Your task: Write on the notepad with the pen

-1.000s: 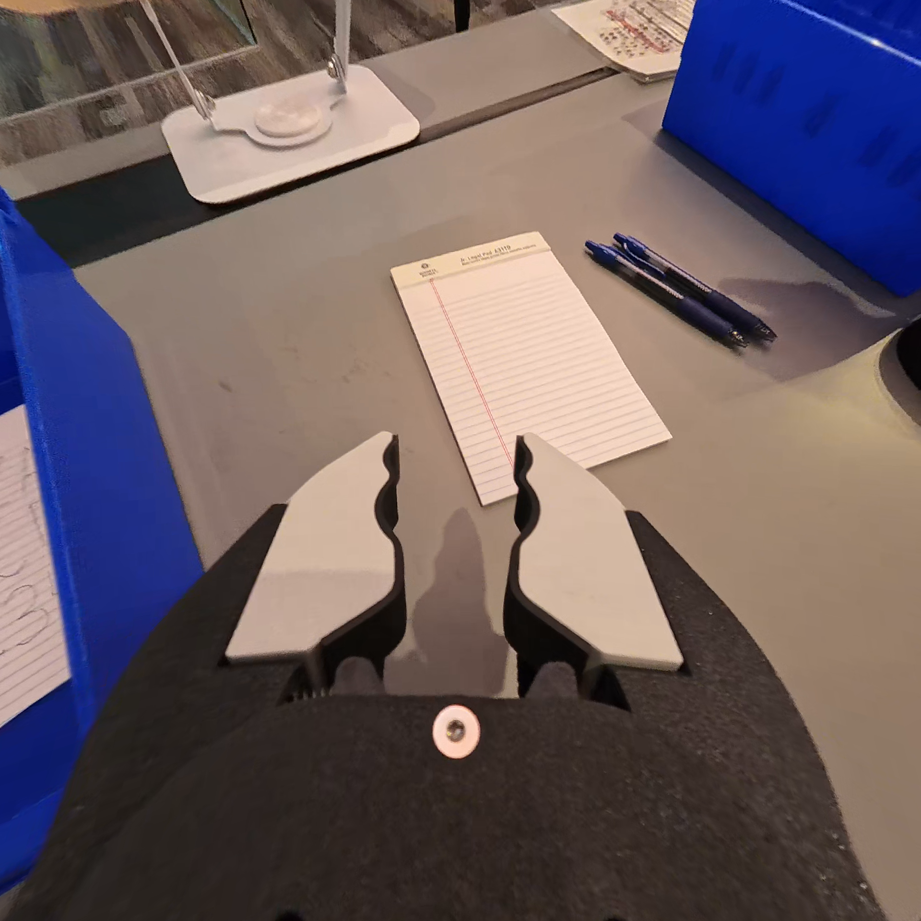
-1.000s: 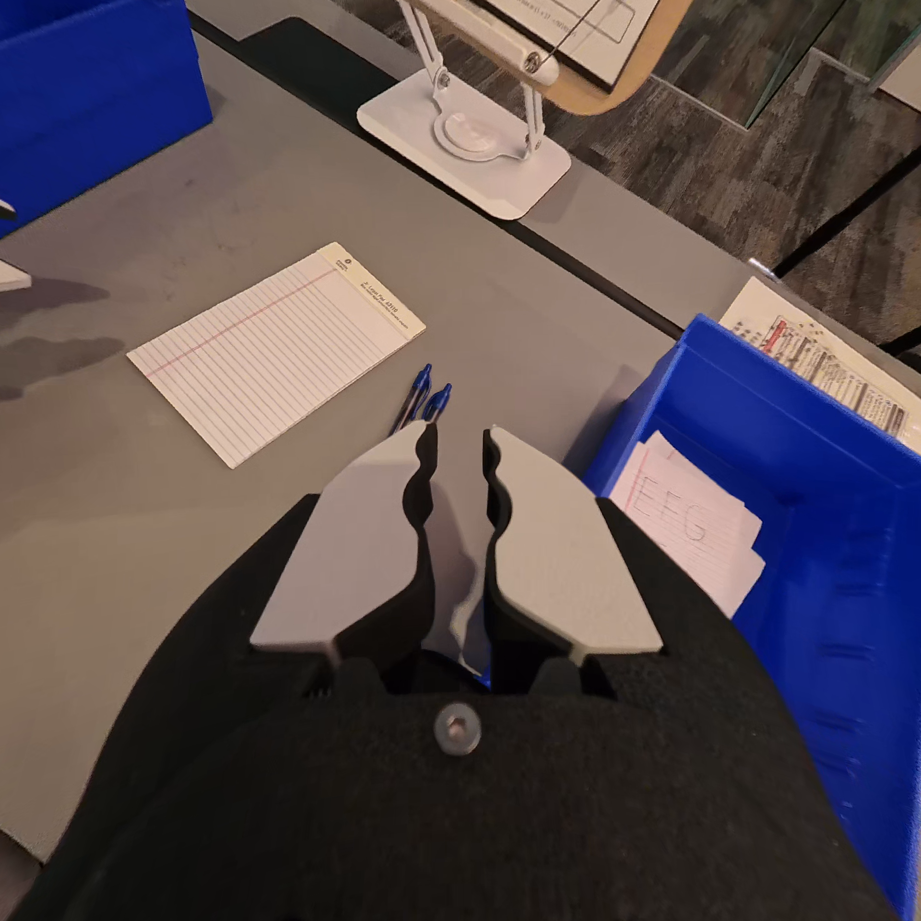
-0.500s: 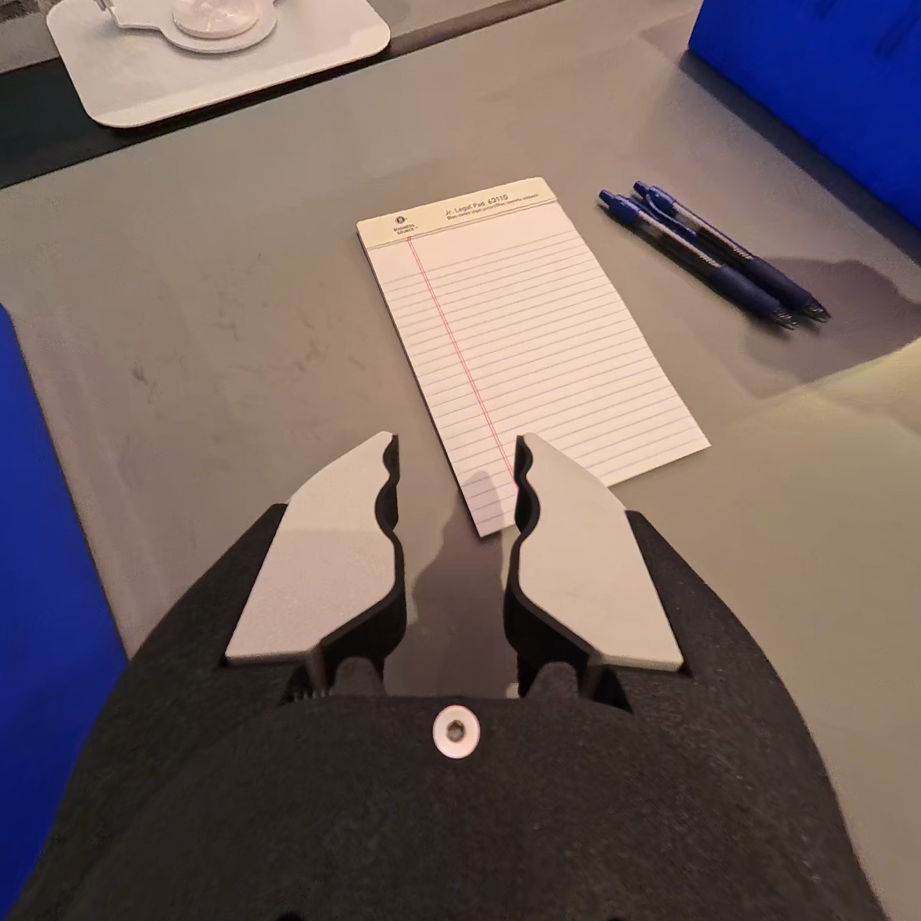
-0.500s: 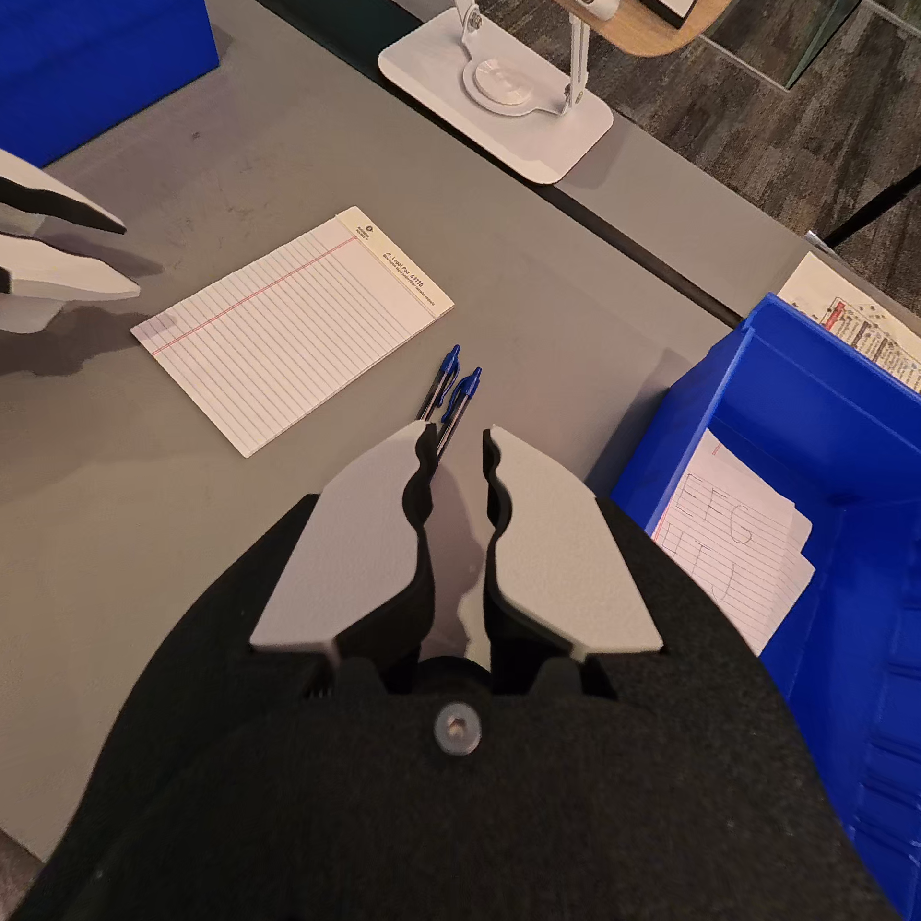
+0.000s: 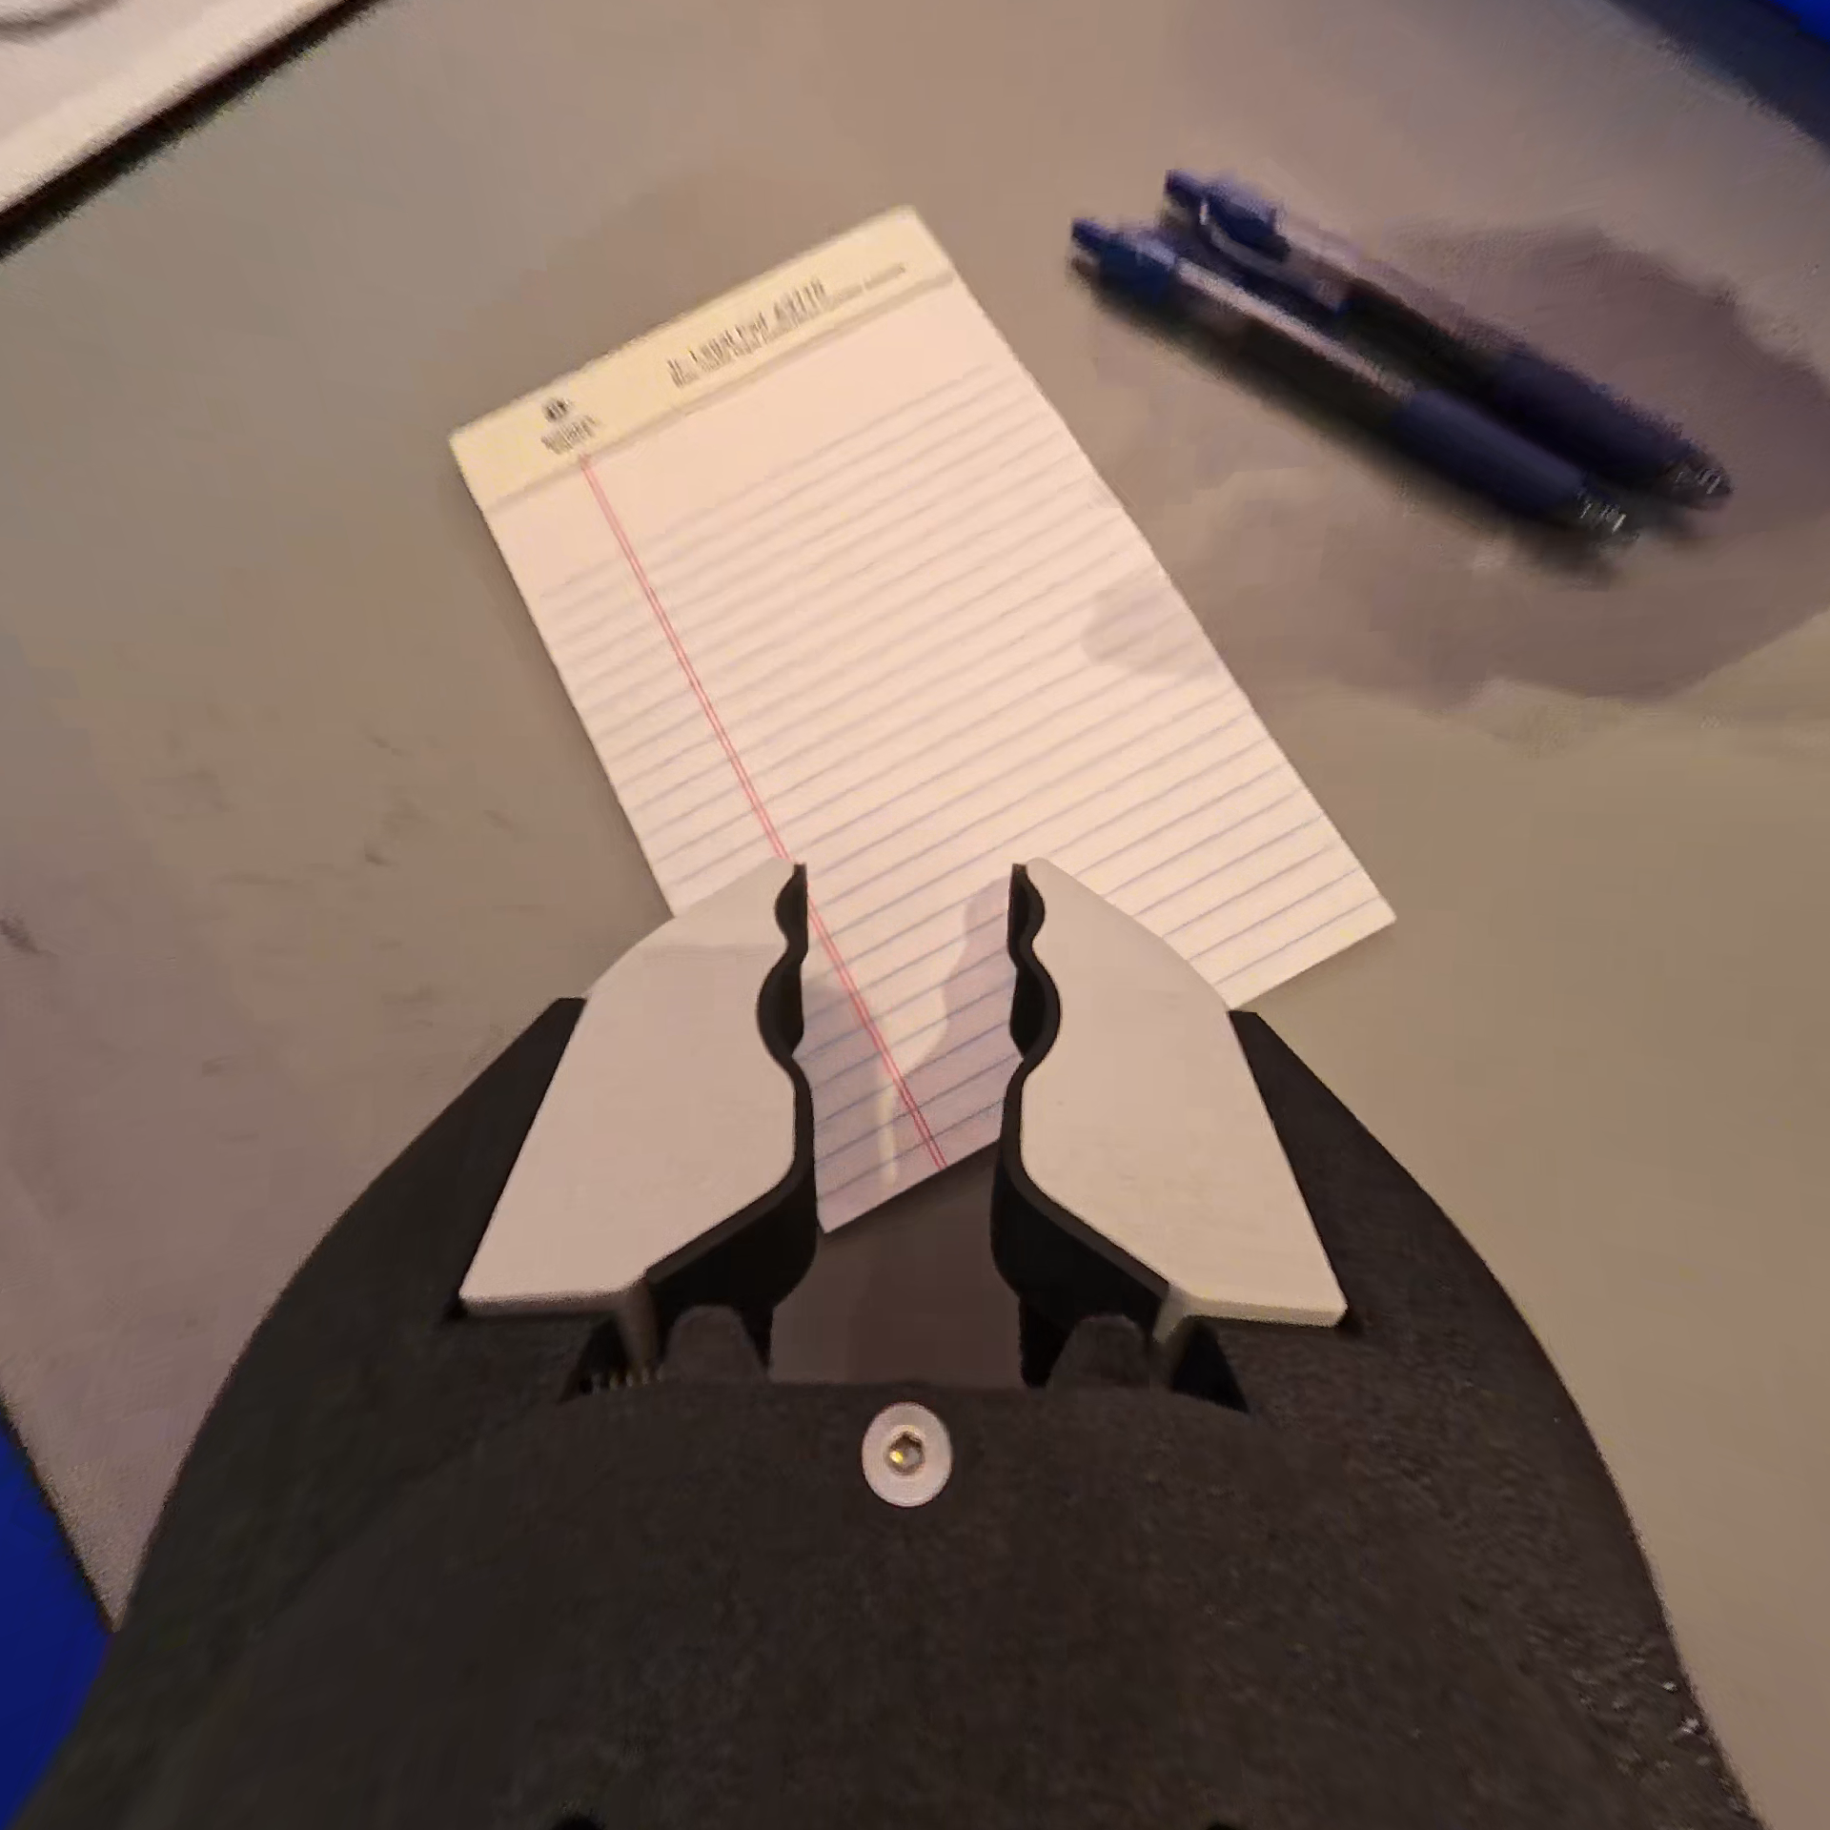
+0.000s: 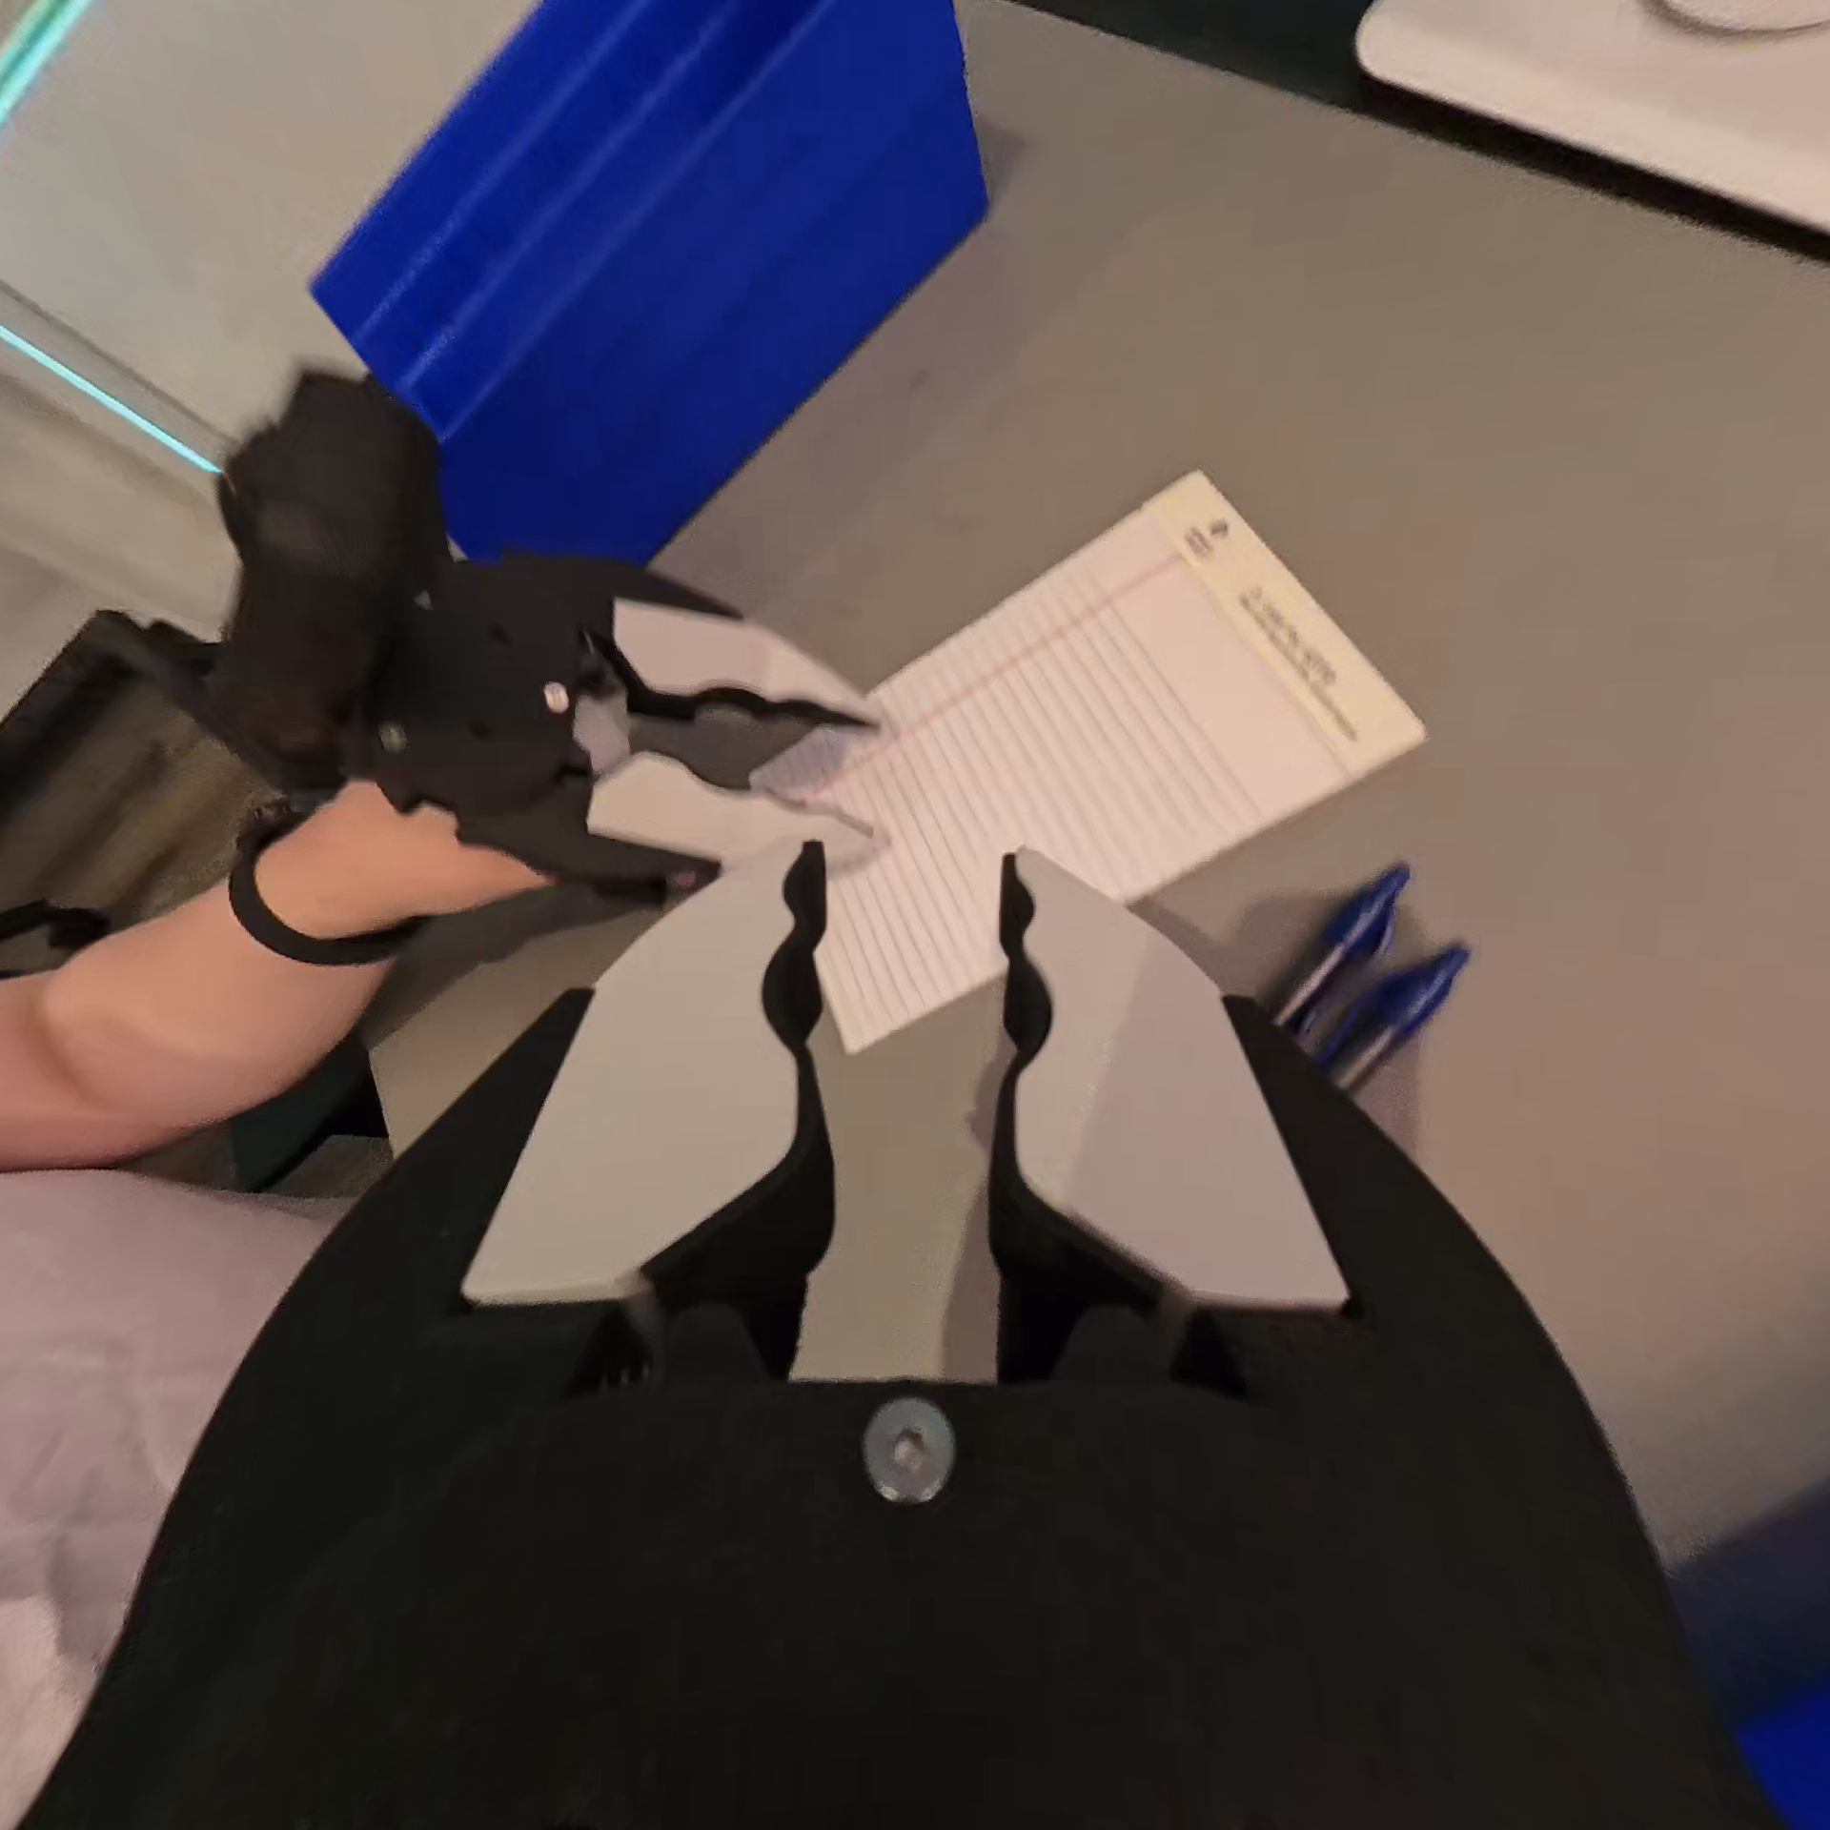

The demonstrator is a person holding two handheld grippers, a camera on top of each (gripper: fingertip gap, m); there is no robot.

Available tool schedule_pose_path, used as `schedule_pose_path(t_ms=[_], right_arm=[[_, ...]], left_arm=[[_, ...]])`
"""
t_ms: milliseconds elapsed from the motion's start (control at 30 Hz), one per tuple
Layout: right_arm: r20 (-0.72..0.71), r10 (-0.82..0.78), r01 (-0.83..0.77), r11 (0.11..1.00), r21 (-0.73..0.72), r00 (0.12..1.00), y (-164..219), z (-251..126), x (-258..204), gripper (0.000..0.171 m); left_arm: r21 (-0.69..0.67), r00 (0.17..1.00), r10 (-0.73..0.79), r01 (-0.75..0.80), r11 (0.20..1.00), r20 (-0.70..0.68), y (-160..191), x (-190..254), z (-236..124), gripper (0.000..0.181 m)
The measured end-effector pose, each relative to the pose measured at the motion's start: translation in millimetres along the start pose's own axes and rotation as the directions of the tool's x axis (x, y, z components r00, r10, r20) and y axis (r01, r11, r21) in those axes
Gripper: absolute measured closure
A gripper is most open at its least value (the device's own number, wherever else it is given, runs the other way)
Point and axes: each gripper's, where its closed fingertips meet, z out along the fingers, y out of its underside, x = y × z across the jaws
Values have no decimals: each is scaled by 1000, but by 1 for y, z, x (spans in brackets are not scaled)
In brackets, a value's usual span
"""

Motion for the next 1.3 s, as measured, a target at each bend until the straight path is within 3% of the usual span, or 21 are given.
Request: schedule_pose_path(t_ms=[167,233,300,600,733,1000,1300], right_arm=[[140,-50,74,983,-167,989,-27,38,39,131],[212,-37,87,968,-234,976,-28,55,51,130],[205,-10,77,943,-322,979,-23,67,74,128],[204,1,111,836,-538,979,6,83,129,121],[261,82,88,811,-578,962,6,87,124,128],[314,262,-16,790,-613,912,0,84,121,121],[408,357,-108,848,-519,840,-19,73,113,125]], left_arm=[[-25,998,-54,53,998,-43,10,5,8,148],[-3,997,-60,60,998,-38,10,2,8,157],[15,998,-57,57,998,-29,11,-1,8,181],[43,999,-41,43,998,-31,11,-2,8,181],[54,999,-41,43,998,-34,11,-2,8,181],[66,999,-27,29,997,-28,11,-2,7,181],[71,999,-32,34,997,-34,10,-2,7,181]])
